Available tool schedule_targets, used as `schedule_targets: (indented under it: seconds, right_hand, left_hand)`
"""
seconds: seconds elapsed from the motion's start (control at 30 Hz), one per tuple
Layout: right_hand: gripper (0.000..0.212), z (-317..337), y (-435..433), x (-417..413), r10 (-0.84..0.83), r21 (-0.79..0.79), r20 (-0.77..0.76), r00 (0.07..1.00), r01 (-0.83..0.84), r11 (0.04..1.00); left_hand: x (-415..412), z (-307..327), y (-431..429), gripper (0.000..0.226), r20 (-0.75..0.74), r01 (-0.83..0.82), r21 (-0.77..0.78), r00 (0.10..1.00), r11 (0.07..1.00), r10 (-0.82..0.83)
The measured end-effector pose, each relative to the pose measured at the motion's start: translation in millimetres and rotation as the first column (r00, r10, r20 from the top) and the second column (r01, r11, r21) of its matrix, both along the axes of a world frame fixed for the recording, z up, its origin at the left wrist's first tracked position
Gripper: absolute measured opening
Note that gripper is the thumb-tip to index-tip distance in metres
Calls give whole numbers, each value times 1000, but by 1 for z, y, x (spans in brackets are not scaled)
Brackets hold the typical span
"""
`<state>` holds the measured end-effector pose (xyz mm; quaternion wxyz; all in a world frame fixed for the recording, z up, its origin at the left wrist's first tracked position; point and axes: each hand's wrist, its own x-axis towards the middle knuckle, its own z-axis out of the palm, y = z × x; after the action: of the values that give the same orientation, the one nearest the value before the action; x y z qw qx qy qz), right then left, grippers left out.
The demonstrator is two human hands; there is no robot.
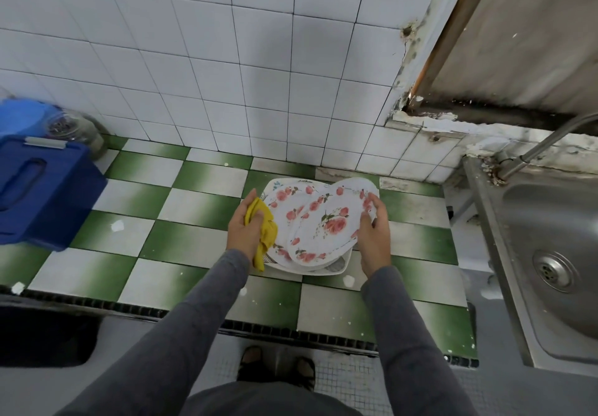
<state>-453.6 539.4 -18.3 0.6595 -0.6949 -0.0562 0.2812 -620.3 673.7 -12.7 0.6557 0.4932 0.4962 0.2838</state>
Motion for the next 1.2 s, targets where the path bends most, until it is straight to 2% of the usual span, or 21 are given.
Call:
schedule_targets:
  seconds: [0.13,0.27,0.53,0.63,0.8,0.9,0.97,1.03,1.1,1.2]
  right_hand:
    - [27,21,9,-8,26,90,87,996,-33,995]
    - [29,37,16,-13,47,113,172,984,-67,991]
    - [31,63,22,-10,47,158,148,988,-70,985]
    - [31,70,25,-15,31,208,125,992,-57,976]
    - [33,86,35,-35,74,403,-33,997,-54,914]
    - [38,95,33,-43,110,486,-77,991,-59,872]
    - [40,100,31,-46,141,507,-75,987,-84,858]
    - [38,106,30,-52,178,490,-29,984,-141,860]
    - [36,111,28,-60,216,506,-16,976,-178,844]
    - [39,114,30,-63,240,544,-14,971,-194,816]
  left_hand:
    - [7,7,4,42,6,59,-14,998,998,-59]
    - [15,12,7,46,22,77,-13,997,997,-77]
    - [26,19,13,51,12,102,-16,995,995,-102]
    - [35,30,5,51,51,132,-3,990,991,-131]
    - [59,57,-40,49,126,348,114,924,930,-361]
    - [68,69,-57,49,47,459,366,859,809,-509]
    - [73,69,-46,53,-53,467,479,861,743,-507]
    - [81,76,-28,60,-120,429,548,890,718,-440]
    - [90,87,-9,63,-170,403,575,910,712,-378]
    - [96,95,5,64,-226,439,611,895,659,-385]
